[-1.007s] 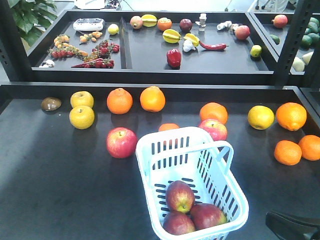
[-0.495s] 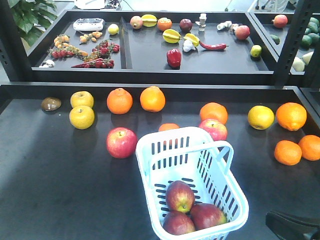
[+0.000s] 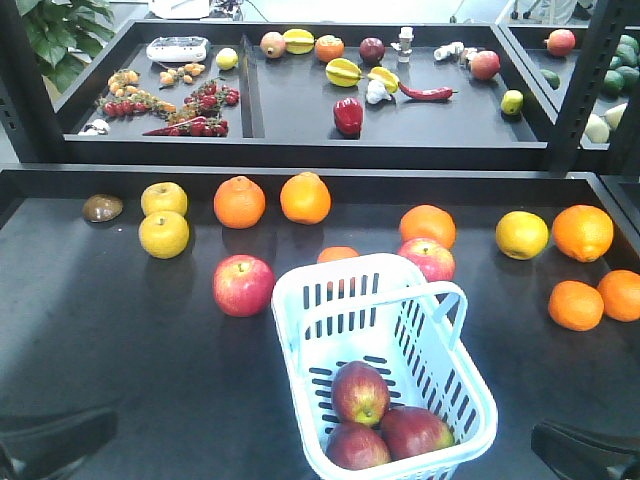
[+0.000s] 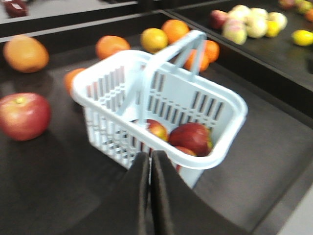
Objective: Pick three apples into basket with both arms
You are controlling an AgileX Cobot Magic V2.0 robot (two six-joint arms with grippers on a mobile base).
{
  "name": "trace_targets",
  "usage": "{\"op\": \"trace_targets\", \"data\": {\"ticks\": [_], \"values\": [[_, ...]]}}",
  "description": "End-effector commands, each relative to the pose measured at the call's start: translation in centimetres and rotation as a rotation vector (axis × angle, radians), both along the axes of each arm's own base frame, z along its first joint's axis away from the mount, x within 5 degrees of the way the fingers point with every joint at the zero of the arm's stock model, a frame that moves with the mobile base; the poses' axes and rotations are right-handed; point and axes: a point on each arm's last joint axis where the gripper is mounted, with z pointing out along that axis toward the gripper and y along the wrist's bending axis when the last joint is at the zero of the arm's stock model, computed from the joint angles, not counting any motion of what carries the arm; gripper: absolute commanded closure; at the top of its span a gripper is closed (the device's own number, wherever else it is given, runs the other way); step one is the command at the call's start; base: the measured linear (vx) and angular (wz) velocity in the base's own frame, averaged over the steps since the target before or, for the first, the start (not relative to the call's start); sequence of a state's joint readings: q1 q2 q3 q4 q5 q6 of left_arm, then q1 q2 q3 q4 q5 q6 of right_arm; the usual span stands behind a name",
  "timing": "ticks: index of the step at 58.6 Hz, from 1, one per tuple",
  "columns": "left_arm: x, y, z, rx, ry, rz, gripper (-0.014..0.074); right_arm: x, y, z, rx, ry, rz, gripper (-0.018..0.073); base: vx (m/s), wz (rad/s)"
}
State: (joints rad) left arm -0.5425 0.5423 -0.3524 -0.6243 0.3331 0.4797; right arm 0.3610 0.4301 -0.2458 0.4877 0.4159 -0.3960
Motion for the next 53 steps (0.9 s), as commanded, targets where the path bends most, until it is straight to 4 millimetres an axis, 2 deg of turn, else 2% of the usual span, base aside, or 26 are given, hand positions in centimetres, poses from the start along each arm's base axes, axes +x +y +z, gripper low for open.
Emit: {"op": "trace_targets", "data": {"ticks": [1, 12, 36, 43, 53], "values": [[0.5, 0.5, 0.7, -0.023, -0.016, 0.086, 0.0602, 0.5, -0.1, 1.3, 0.032, -0.071, -0.032, 0.0564, 0.00, 0.00], [0.6, 1.5, -1.5, 0.057, -0.007, 0.172, 0.0602, 0.5, -0.1, 1.3, 0.032, -0.071, -0.032, 0.0564, 0.00, 0.00], [-2.0, 3.2, -6.8, -0.068, -0.170, 0.190, 0.0602, 0.4, -0.1, 1.3, 0.031, -0.070, -0.031, 0.0564, 0.00, 0.00], [-2.4, 4.0, -6.8, -0.088, -0.230, 0.253, 0.0602, 0.4, -0.1, 1.3, 0.031, -0.070, -0.031, 0.0564, 0.00, 0.00], [-2.6, 5.5, -6.0, -0.064, -0.365, 0.435, 0.0602, 0.4, -0.1, 1.3, 0.031, -0.070, -0.031, 0.0564, 0.00, 0.00]]}}
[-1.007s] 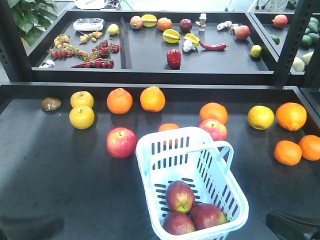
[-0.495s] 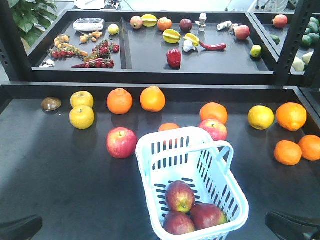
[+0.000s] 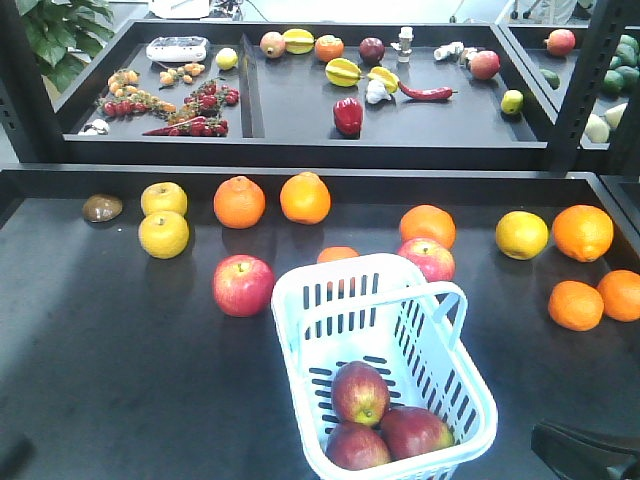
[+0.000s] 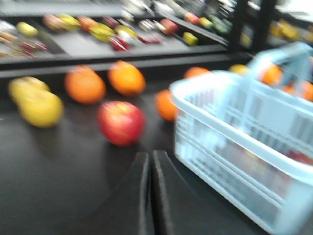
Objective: Pick three apples into basket with both arms
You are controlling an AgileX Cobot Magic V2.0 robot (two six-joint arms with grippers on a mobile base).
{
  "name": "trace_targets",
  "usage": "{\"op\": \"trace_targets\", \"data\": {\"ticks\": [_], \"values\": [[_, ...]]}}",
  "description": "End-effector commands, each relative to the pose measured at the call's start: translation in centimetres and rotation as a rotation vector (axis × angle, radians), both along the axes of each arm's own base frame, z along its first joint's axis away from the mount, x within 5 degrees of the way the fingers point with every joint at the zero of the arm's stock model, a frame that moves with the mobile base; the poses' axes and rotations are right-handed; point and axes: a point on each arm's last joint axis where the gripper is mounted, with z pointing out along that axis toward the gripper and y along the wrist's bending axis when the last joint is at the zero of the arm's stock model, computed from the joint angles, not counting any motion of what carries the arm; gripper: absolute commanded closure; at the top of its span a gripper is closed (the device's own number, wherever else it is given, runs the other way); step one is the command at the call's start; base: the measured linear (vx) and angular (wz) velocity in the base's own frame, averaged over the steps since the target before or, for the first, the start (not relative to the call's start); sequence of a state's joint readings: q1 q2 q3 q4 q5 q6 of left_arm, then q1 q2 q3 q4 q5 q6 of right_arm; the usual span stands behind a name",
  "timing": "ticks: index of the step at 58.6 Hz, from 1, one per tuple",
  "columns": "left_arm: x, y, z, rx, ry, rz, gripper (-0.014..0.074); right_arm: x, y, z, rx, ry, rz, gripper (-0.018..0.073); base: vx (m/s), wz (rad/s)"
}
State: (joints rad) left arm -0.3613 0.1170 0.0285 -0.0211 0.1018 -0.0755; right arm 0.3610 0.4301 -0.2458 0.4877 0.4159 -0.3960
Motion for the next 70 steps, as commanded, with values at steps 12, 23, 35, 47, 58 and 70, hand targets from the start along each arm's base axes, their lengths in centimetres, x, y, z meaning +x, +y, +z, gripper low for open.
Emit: {"op": "trace_targets", "data": {"ticks": [12, 23, 35, 47, 58, 70], "values": [[-0.8, 1.8, 2.5, 0.023, -0.272, 0.257, 0.0602, 0.4, -0.1, 1.3, 0.031, -0.070, -0.031, 0.0564, 0.00, 0.00], [-0.7, 2.1, 2.5, 0.017, -0.264, 0.324, 0.0602, 0.4, -0.1, 1.3, 0.030, -0.068, -0.030, 0.0564, 0.00, 0.00], [-0.7, 2.4, 2.5, -0.014, -0.259, 0.371, 0.0602, 0.4, -0.1, 1.3, 0.030, -0.068, -0.030, 0.0564, 0.00, 0.00], [-0.7, 2.5, 2.4, -0.040, -0.244, 0.399, 0.0602, 0.4, -0.1, 1.3, 0.030, -0.068, -0.030, 0.0564, 0.00, 0.00], [-0.7, 2.5, 2.4, -0.040, -0.245, 0.399, 0.0602, 0.4, -0.1, 1.3, 0.030, -0.068, -0.030, 0.0564, 0.00, 0.00], [-0.7, 2.5, 2.4, -0.046, -0.244, 0.399, 0.0602, 0.4, -0.1, 1.3, 0.030, -0.068, -0.030, 0.0564, 0.00, 0.00]]}}
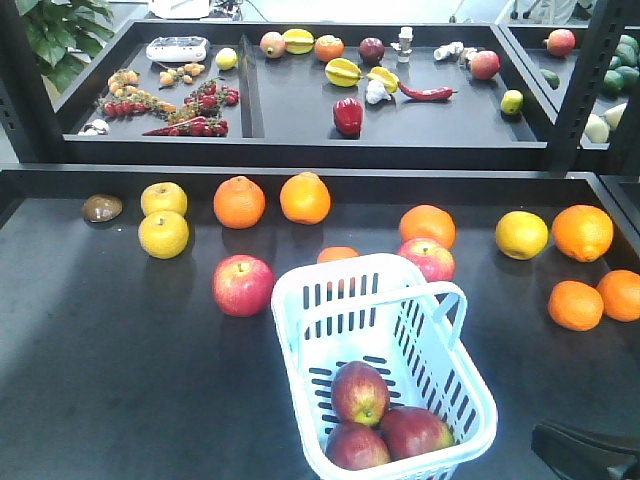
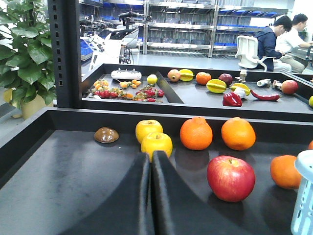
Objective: Pick three apples into basket with both arms
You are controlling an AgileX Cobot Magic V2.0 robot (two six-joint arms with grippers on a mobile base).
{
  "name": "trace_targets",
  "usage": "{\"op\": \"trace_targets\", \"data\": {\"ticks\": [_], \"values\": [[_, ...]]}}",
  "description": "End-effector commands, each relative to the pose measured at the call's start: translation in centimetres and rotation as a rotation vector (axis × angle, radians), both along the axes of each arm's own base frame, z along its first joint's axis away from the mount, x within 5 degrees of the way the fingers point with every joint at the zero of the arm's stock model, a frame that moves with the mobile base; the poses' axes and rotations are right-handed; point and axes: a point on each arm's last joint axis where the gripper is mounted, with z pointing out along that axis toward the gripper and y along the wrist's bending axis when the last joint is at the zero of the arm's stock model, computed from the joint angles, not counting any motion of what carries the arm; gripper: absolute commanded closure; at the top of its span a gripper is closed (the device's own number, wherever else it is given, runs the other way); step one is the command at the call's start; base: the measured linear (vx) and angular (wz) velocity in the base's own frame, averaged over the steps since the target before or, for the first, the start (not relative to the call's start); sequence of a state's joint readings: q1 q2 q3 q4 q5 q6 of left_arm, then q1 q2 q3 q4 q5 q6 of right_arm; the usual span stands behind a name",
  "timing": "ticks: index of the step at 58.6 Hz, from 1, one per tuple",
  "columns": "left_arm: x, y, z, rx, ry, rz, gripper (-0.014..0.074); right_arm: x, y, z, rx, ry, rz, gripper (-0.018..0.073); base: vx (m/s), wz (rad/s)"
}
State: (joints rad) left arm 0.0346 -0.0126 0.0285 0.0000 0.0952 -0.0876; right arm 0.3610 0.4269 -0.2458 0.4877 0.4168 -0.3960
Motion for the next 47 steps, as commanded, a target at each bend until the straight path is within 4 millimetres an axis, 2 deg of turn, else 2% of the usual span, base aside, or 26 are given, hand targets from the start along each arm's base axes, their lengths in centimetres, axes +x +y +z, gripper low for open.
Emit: {"op": "trace_targets", "data": {"ticks": [1, 47], "values": [[-0.26, 0.01, 1.56, -0.011, -0.111, 0.003, 0.0602, 0.47, -0.07, 1.24, 0.029, -0.065, -0.030, 0.0564, 0.00, 0.00], [-0.26, 0.01, 1.61, -0.013, -0.113, 0.002, 0.0602, 0.47, -0.07, 1.24, 0.029, -0.065, -0.030, 0.0564, 0.00, 0.00]]}}
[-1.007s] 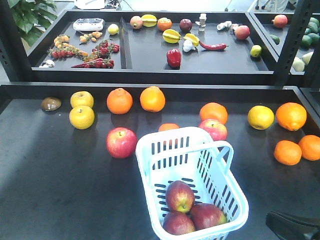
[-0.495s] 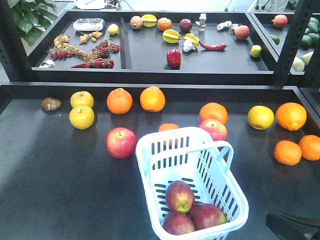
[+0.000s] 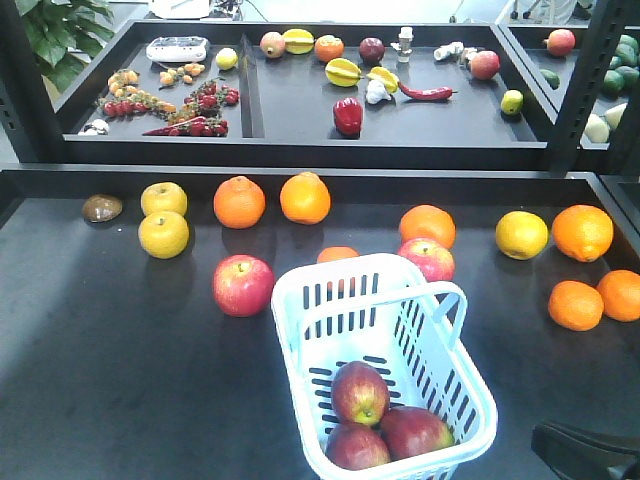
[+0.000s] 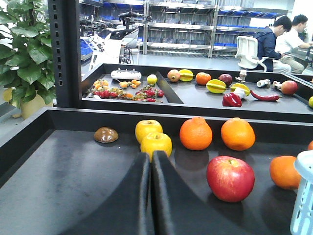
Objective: Pick three apples into basket with both arms
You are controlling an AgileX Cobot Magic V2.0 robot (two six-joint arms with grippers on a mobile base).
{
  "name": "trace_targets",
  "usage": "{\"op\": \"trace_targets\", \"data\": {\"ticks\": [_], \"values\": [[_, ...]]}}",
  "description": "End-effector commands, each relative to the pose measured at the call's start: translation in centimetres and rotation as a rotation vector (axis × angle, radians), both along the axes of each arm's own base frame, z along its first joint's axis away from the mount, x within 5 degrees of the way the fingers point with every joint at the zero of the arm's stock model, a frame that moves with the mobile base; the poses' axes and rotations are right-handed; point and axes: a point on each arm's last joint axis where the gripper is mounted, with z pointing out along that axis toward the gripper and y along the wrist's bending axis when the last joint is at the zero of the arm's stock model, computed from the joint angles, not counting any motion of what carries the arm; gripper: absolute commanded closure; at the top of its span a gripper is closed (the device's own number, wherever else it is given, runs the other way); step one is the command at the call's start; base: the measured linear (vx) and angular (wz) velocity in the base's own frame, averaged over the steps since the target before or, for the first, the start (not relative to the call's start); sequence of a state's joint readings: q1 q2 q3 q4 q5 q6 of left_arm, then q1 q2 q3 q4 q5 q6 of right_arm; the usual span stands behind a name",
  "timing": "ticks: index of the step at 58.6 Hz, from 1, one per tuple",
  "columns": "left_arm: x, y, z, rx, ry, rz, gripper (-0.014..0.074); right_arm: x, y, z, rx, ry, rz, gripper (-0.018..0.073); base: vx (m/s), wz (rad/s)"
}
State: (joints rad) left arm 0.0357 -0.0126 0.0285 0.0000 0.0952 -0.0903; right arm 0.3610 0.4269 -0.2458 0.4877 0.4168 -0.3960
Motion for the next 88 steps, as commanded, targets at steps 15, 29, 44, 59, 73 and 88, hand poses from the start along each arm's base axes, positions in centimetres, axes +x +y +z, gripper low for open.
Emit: {"op": "trace_targets", "data": {"ticks": [15, 29, 44, 59, 73, 88], "values": [[-0.3, 0.0, 1.6, -0.010, -0.113, 0.001, 0.0602, 0.5, -0.1, 1.2, 0.029, -0.065, -0.030, 0.0564, 0.00, 0.00], [-0.3, 0.0, 1.6, -0.010, -0.113, 0.001, 0.0602, 0.0, -0.6, -0.6, 0.035, -0.089, -0.062, 0.0564, 0.00, 0.00], [-0.3, 0.0, 1.6, -0.010, -0.113, 0.001, 0.0602, -0.7, -2.3, -4.3, 0.178, -0.224, -0.248, 0.0564, 0.00, 0.00], [-0.3, 0.0, 1.6, -0.010, -0.113, 0.001, 0.0602, -1.2, -3.8, -4.5, 0.136, -0.291, -0.434, 0.0564, 0.00, 0.00], [-0.2, 0.0, 1.6, -0.010, -0.112, 0.001, 0.0602, -2.3, -4.6, -5.1, 0.123, -0.306, -0.537, 0.0564, 0.00, 0.00], [-0.3, 0.0, 1.6, -0.010, -0.113, 0.001, 0.0602, -2.3, -4.9, -5.1, 0.106, -0.321, -0.589, 0.0564, 0.00, 0.00]]}}
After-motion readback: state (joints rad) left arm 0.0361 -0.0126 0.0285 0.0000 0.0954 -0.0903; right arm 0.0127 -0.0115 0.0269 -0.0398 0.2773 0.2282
